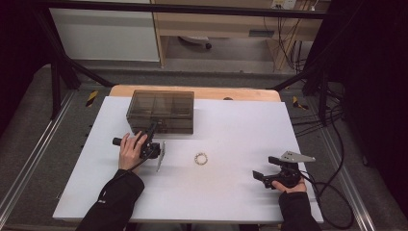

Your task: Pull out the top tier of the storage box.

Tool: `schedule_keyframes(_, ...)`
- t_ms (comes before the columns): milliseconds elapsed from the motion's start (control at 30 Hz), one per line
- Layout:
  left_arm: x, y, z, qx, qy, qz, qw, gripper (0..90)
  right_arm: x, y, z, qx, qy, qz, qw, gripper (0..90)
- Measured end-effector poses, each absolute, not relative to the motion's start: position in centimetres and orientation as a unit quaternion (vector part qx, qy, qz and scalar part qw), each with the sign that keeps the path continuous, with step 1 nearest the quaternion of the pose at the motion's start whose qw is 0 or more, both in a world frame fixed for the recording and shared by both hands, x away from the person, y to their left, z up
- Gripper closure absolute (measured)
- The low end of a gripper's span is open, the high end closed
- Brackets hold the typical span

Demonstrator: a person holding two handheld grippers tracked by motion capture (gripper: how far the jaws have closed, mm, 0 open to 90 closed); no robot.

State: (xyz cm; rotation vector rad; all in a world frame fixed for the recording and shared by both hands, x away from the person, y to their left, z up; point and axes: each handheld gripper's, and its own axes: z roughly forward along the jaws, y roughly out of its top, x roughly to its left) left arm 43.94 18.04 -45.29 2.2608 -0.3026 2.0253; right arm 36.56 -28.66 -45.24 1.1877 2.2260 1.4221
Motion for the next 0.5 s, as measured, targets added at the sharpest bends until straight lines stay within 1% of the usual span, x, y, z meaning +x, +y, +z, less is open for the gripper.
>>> schedule_keyframes(133,43.67,17.96,-45.23,0.742,-0.096,0.662,0.042,81.2,36.55,-28.66,-45.24,0.407,0.763,0.487,0.123,0.9)
schedule_keyframes(400,43.42,18.18,-44.96,0.748,-0.099,0.654,0.055,81.1,36.55,-28.64,-45.25,0.406,0.764,0.486,0.122,0.9)
schedule_keyframes(500,43.32,18.26,-44.82,0.752,-0.099,0.649,0.059,75.8,36.55,-28.64,-45.25,0.406,0.763,0.487,0.124,0.8)
